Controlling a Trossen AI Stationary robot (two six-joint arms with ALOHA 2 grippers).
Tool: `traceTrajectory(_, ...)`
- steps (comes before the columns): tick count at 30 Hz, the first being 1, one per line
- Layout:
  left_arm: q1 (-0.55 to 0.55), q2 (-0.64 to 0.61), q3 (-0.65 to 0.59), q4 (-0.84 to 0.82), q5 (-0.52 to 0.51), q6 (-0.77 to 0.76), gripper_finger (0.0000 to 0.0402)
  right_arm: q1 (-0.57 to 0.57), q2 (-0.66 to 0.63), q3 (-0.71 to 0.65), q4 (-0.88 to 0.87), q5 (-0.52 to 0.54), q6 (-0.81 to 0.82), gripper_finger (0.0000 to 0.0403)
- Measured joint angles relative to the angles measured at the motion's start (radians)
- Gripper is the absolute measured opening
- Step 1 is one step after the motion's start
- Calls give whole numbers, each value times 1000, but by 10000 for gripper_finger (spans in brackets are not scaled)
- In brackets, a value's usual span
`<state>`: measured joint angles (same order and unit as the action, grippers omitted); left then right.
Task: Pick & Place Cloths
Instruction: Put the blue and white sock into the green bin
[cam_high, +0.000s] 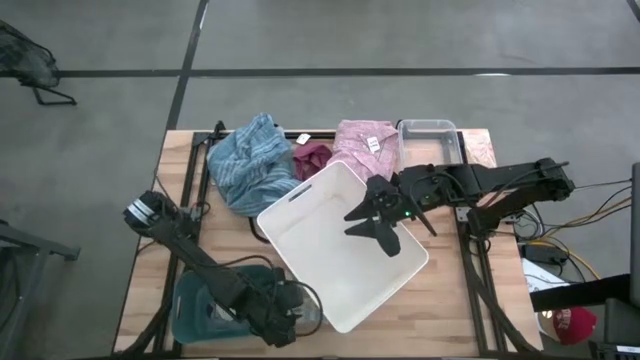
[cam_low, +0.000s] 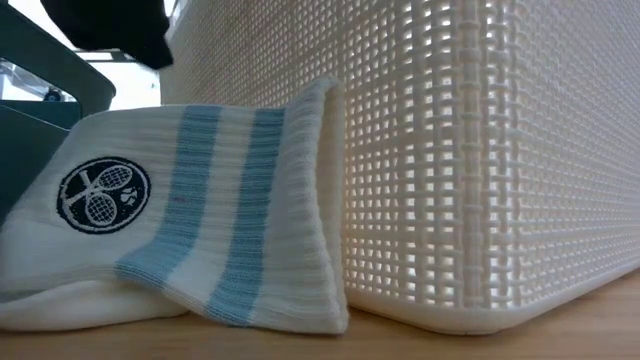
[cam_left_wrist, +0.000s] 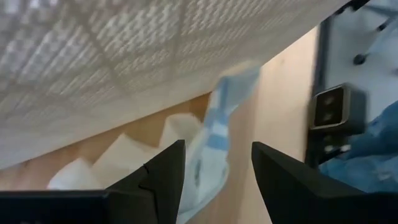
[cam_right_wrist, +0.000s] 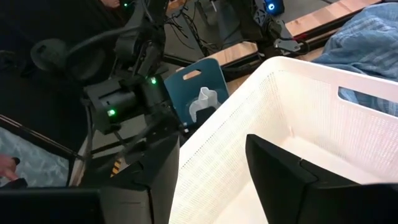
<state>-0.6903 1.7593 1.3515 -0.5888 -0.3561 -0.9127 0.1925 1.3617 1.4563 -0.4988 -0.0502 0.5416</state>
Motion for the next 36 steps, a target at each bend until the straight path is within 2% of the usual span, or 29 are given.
traceTrajectory(7,2,0,-32,-16,5,-1,190,0,0,0,-4,0,-3,189)
traceTrajectory(13,5,4,-44,-26,7,9,190,0,0,-5,-27,0,-8,173)
traceTrajectory(21,9,8,-37,20,165,85,190,0,0,-6,-26,1,-22,152)
traceTrajectory(32,47,8,-42,6,137,128,190,0,1,-6,-25,1,-26,123)
traceTrajectory(36,61,14,-44,13,177,139,190,0,1,-6,-25,1,-26,112)
